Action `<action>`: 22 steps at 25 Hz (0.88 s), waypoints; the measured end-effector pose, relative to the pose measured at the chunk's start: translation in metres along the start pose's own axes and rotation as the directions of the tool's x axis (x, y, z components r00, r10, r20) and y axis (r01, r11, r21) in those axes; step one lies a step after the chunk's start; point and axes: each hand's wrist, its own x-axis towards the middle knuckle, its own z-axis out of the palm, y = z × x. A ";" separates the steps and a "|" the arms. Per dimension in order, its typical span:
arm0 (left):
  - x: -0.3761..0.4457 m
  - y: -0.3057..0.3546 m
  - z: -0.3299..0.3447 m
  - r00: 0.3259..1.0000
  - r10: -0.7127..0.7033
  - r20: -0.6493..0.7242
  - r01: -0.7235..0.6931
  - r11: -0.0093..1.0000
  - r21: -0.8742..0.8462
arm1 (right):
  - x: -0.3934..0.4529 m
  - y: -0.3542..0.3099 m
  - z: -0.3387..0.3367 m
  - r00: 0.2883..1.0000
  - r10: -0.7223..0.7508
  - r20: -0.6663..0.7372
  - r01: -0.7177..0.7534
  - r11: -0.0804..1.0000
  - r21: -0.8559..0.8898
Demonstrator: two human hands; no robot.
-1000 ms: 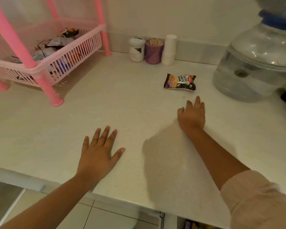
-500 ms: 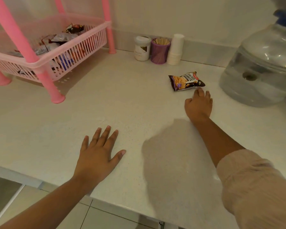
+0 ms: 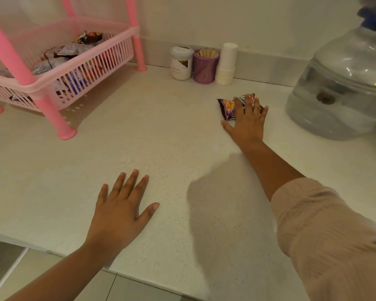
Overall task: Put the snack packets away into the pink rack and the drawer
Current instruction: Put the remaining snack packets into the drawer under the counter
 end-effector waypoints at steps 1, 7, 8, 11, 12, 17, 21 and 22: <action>0.000 0.000 0.000 1.000 0.000 -0.001 0.000 1.000 -0.004 | 0.004 -0.001 0.001 1.000 -0.002 0.009 0.002 1.000 -0.020; -0.001 0.000 0.003 1.000 -0.002 -0.027 0.001 1.000 -0.024 | 0.020 0.000 0.009 0.992 0.086 0.096 -0.089 0.996 0.028; -0.001 -0.001 0.003 1.000 0.000 -0.029 0.000 1.000 -0.027 | 0.021 0.000 0.010 0.988 0.102 0.115 -0.111 0.991 0.077; 0.000 -0.002 0.005 0.999 0.004 -0.042 -0.005 0.999 -0.032 | 0.018 0.000 0.011 0.990 0.134 0.047 -0.140 0.975 0.173; 0.000 -0.002 0.005 0.999 0.001 -0.046 -0.002 0.999 -0.035 | 0.017 -0.002 0.011 0.990 0.138 0.004 -0.136 0.973 0.186; 0.002 -0.001 0.005 0.999 -0.003 -0.040 0.003 1.000 -0.014 | -0.007 -0.003 0.000 0.990 0.110 -0.086 -0.085 0.964 0.250; 0.002 -0.001 0.007 0.999 -0.009 -0.035 0.009 1.000 -0.001 | -0.053 -0.006 -0.009 0.989 0.075 -0.124 -0.037 0.958 0.284; 0.002 -0.001 0.007 0.999 -0.011 -0.032 0.011 1.000 -0.010 | -0.065 -0.006 -0.012 0.990 0.068 -0.127 -0.027 0.953 0.300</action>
